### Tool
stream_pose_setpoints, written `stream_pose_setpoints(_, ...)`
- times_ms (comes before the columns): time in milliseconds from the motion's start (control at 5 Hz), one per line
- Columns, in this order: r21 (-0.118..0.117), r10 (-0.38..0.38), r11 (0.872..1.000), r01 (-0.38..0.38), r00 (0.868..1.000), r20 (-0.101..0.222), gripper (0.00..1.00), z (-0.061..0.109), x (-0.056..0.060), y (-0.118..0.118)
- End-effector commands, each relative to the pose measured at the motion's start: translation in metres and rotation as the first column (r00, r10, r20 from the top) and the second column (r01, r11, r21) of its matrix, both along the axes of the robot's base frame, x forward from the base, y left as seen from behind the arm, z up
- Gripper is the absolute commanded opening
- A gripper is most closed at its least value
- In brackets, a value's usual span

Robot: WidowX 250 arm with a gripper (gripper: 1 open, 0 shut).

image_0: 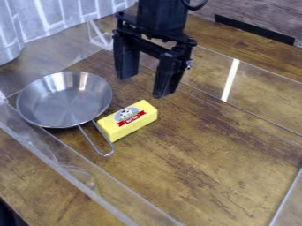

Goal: Put the yellow object in the silver pan

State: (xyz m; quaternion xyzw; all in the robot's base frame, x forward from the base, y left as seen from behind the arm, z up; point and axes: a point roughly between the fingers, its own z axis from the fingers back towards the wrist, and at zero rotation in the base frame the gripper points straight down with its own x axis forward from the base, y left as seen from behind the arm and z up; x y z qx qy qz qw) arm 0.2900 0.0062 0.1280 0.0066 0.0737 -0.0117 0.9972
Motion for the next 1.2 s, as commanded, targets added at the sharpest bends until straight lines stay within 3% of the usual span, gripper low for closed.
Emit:
stream_pose_setpoints(0,0.003,-0.014,1.000,0.014,0.997,0.075,1.00,0.0197,0.0015,-0.0012)
stream_pose_setpoints(1000,0.010,-0.063,0.998,0.063,0.995,0.078,1.00,0.0178,0.0031,-0.0085)
